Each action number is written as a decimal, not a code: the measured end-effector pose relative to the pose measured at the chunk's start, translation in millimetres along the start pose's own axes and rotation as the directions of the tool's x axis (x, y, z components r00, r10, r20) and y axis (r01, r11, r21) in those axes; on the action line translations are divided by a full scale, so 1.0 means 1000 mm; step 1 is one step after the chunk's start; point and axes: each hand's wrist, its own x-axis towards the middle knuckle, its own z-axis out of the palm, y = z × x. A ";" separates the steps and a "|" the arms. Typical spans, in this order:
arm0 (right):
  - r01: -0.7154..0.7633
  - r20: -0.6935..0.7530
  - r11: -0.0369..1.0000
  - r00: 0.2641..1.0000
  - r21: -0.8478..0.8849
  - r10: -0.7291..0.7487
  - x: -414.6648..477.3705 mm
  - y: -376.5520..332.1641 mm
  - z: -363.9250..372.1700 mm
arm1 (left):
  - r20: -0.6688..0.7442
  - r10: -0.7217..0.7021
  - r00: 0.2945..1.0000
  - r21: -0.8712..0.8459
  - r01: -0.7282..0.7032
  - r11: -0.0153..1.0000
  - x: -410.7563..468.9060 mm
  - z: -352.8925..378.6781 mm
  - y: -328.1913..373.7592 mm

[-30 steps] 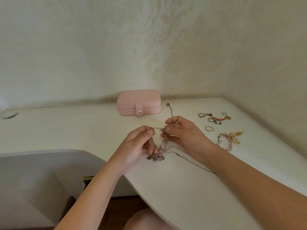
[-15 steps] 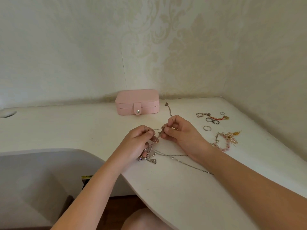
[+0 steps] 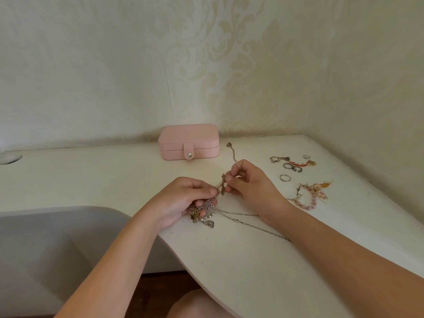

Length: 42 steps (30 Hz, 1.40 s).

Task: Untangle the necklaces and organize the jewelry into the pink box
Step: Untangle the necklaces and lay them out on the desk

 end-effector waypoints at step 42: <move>-0.028 0.020 0.974 1.000 0.224 0.024 -0.003 -0.006 0.009 | -0.246 0.266 0.932 -0.218 -0.320 0.922 -0.005 0.005 -0.014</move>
